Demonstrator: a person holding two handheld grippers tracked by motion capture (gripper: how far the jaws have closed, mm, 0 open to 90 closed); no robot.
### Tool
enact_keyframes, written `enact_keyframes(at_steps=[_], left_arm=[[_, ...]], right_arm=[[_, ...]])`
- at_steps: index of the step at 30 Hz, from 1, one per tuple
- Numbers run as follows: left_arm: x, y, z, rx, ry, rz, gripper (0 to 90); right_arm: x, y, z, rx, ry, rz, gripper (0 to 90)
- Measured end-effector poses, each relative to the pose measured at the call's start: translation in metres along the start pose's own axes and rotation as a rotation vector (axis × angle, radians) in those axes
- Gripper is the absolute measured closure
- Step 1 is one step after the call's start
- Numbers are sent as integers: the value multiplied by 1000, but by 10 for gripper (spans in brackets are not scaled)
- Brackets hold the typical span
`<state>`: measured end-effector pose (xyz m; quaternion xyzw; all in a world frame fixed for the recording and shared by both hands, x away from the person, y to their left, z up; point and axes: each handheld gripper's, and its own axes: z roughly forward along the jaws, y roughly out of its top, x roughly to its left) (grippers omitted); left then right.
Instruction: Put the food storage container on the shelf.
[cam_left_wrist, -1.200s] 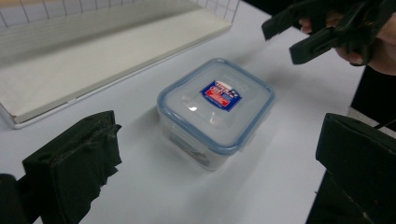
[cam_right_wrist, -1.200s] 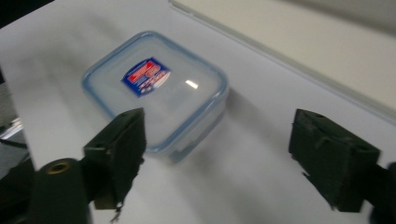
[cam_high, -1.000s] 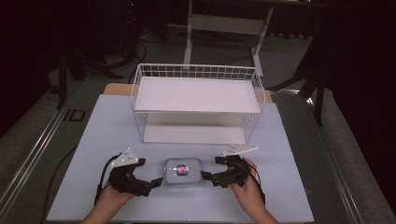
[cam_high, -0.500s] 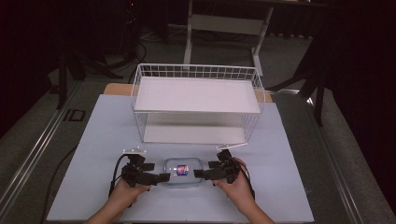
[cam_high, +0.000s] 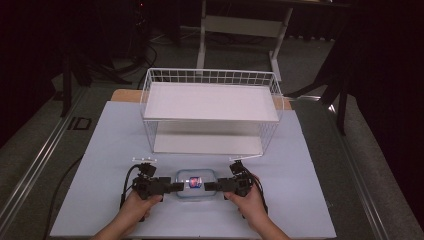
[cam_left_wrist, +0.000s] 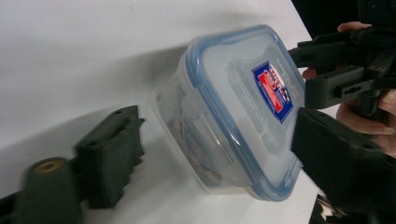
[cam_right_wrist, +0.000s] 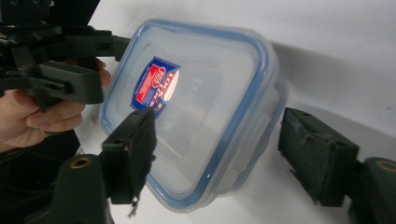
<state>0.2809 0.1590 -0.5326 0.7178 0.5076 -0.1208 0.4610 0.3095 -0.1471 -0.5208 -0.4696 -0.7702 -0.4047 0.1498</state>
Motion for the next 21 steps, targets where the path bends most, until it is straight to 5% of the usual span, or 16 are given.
enact_keyframes(at_steps=[8,12,18,21], left_arm=[[-2,0,5,18,-20,-11,345],[-7,1,7,33,-7,-33,348],[-16,7,3,94,43,-15,396],[-19,8,0,106,55,-30,440]], right_arm=[[1,1,1,29,11,82,363],[-3,0,0,27,37,118,380],[2,0,0,26,6,124,385],[8,-1,-1,24,-20,88,392]])
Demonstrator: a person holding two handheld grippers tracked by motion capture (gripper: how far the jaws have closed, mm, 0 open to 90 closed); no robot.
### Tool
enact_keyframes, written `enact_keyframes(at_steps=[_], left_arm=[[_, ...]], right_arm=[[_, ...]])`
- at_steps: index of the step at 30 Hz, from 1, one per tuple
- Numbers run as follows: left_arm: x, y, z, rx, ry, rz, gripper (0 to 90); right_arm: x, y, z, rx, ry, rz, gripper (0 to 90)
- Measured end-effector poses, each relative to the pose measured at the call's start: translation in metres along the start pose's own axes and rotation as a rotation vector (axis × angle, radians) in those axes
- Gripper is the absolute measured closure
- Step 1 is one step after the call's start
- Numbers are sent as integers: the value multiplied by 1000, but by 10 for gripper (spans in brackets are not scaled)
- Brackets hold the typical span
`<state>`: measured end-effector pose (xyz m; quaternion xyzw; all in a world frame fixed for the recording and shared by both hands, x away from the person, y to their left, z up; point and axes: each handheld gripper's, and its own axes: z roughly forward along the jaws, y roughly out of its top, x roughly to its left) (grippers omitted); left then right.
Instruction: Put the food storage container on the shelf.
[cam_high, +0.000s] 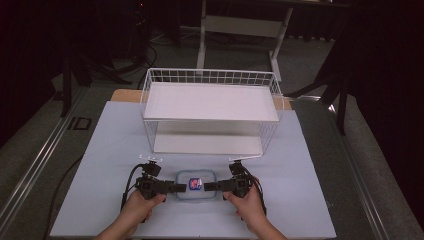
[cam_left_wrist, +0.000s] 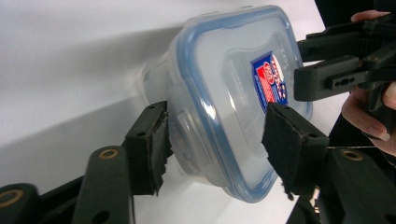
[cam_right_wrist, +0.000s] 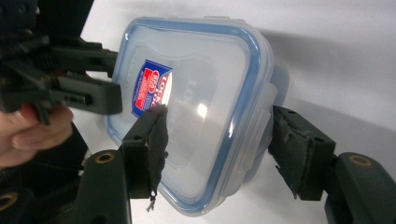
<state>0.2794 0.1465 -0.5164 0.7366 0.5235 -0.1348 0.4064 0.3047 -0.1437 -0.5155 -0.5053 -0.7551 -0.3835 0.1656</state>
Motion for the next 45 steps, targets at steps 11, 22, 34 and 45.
enact_keyframes(at_steps=[11,22,34,45], left_arm=[[-16,-12,-4,-57,66,38,479],[-25,-19,-7,-85,96,43,492],[-32,-1,-4,-112,93,74,494],[-39,33,-2,-163,97,131,492]], right_arm=[[11,-12,-5,-49,-42,-90,414],[16,-13,-8,-48,-62,-132,425],[16,-5,-20,-108,-85,-157,425],[13,16,-38,-184,-106,-169,424]])
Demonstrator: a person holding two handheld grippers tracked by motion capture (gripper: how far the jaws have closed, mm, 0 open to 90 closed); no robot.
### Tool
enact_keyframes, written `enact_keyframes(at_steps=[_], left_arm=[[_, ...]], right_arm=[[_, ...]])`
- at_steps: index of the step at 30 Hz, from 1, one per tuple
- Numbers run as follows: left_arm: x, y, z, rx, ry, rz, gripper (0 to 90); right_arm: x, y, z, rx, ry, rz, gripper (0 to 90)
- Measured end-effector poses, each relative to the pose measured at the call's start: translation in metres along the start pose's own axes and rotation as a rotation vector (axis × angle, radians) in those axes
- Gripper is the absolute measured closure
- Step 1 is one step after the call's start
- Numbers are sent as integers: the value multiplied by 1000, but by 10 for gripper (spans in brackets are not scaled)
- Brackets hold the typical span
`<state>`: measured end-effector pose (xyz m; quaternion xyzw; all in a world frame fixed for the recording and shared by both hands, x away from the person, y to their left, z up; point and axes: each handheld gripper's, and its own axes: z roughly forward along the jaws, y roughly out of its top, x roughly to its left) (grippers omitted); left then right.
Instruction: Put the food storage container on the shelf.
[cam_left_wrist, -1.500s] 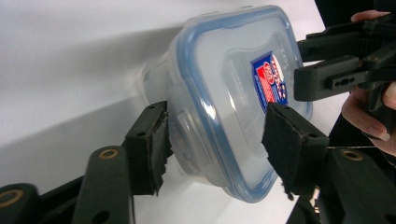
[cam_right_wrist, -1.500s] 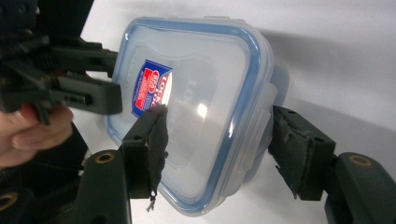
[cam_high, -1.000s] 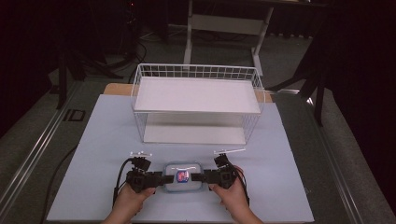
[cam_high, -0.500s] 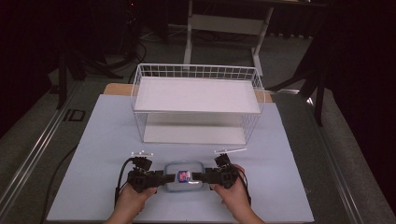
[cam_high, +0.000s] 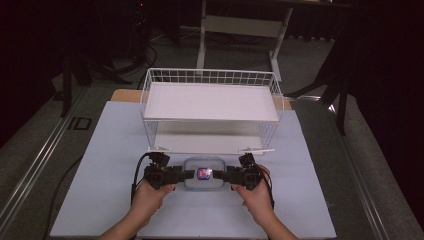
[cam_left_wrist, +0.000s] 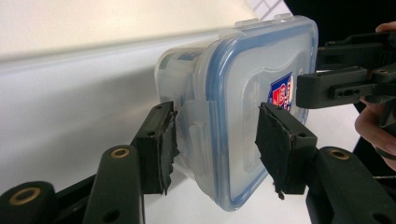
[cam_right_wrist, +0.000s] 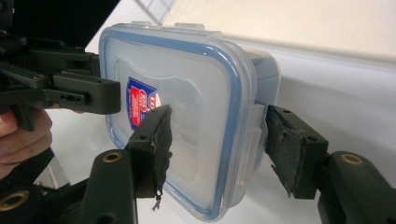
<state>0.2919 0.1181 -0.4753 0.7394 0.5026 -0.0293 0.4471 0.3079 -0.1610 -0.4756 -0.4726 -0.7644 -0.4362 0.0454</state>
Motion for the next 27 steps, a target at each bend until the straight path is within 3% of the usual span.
enact_keyframes(at_steps=[6,14,27], left_arm=[[4,15,7,-39,-11,5,492],[14,31,20,-38,-1,26,491],[35,48,41,-47,3,7,486]], right_arm=[[-8,17,-3,-49,-15,1,422],[-23,27,5,-72,-16,25,422],[-46,36,24,-95,-17,68,421]])
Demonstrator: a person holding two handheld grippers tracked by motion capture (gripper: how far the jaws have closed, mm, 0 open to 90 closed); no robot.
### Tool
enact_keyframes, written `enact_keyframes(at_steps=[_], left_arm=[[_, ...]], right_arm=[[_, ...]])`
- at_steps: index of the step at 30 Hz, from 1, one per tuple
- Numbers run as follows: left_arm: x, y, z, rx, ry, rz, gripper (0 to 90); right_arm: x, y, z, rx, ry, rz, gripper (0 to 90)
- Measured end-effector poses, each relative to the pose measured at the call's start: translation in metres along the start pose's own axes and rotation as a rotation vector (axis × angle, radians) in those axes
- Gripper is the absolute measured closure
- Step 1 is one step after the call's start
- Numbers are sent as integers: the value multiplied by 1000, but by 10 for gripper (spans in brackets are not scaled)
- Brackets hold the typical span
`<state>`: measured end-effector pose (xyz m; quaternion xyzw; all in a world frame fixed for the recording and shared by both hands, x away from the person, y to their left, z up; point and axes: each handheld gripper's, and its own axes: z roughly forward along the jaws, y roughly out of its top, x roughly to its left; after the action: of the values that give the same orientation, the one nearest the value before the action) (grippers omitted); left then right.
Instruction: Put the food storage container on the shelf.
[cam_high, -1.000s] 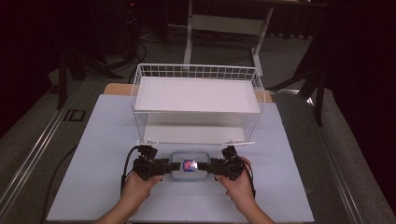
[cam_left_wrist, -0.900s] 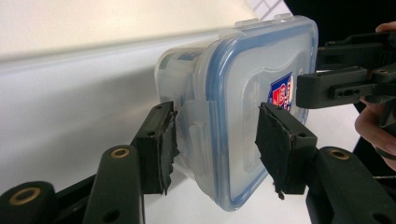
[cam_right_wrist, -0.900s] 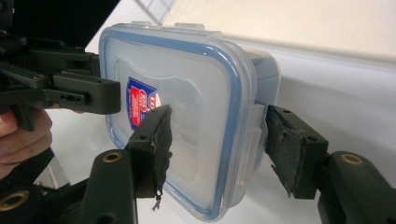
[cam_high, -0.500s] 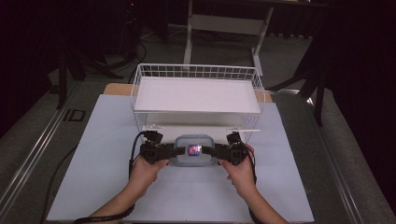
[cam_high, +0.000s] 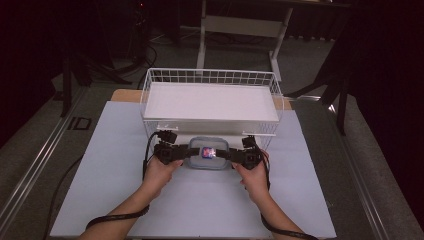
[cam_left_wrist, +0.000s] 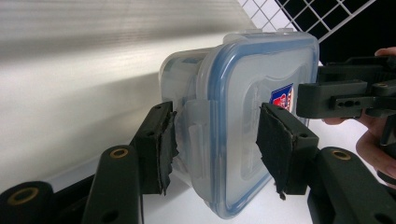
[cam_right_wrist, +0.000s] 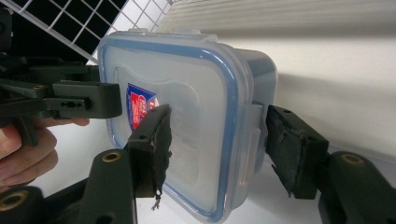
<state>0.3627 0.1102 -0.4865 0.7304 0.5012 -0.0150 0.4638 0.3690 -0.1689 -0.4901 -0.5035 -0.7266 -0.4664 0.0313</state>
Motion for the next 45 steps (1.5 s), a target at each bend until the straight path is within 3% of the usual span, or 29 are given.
enact_keyframes(at_steps=[5,8,11,14,17,18,21,26,33,36,38,44,45], left_arm=[[6,4,5,-19,-6,-3,485],[8,6,8,-21,0,-37,482],[13,7,12,-32,-1,-18,481],[15,8,16,-43,7,-26,480],[19,8,19,-27,-3,-13,479],[21,7,20,-23,-3,-41,478],[22,5,20,-47,2,-33,476],[24,6,19,-38,0,-20,474],[30,0,20,-101,-24,-1,469],[29,2,21,-101,-11,14,465],[28,3,23,-101,-4,19,453],[26,7,29,-107,30,69,404],[26,7,29,-105,27,55,399]], right_arm=[[-4,7,4,-8,-15,-4,421],[-6,9,7,-7,-20,-3,420],[-8,11,10,-10,-25,5,420],[-11,12,13,-13,-32,15,420],[-15,12,15,-20,-31,6,419],[-15,12,17,-17,-39,1,419],[-15,12,20,-9,-46,22,418],[-15,14,22,-24,-40,6,416],[-15,17,24,-54,-38,2,404],[-13,16,29,-58,-60,-33,364],[-14,16,29,-63,-62,-14,363],[-17,14,34,-97,-65,-32,328],[-17,14,35,-98,-69,-32,326]])
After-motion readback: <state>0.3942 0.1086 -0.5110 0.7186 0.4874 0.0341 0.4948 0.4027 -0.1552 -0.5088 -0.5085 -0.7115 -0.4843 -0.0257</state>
